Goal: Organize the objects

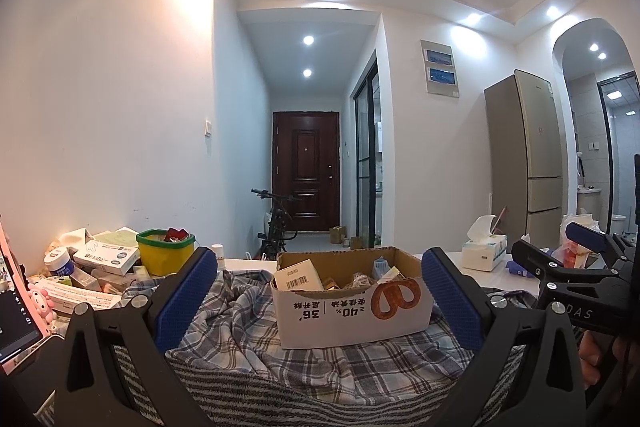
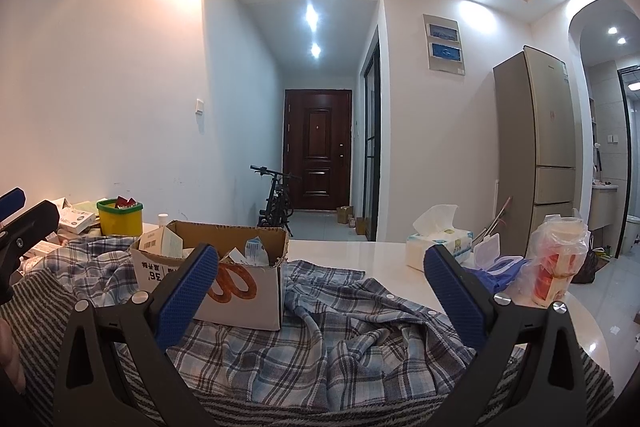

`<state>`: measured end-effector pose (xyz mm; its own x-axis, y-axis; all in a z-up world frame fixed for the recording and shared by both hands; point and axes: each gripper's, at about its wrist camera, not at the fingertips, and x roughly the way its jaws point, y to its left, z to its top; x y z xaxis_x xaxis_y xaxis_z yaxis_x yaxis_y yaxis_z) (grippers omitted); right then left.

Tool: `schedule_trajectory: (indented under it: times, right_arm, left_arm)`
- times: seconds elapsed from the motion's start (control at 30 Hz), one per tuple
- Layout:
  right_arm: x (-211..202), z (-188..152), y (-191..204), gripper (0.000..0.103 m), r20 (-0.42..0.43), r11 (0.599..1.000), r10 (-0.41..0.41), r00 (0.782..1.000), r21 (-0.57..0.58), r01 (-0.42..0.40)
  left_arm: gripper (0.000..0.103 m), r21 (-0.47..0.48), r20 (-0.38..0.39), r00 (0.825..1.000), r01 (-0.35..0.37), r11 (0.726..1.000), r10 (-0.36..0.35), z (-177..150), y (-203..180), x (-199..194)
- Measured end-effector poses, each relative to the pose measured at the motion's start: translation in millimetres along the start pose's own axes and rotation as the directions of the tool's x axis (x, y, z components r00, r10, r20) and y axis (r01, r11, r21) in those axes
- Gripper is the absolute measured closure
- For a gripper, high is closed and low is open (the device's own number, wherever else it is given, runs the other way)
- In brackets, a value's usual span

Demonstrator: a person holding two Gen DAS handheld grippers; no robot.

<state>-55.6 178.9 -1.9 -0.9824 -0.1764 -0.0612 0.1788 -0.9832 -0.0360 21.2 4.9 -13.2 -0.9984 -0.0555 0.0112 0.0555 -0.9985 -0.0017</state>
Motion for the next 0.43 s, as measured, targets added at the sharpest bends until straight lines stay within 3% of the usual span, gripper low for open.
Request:
schedule_trajectory:
  times: [0.43]
  right_arm:
    - [0.5, -0.4, -0.6, 0.000, 0.001, 1.000, 0.000, 1.000, 0.004, 0.000]
  left_arm:
    - [0.000, -0.001, 0.000, 1.000, 0.000, 1.000, 0.000, 0.0, 0.0, -0.1]
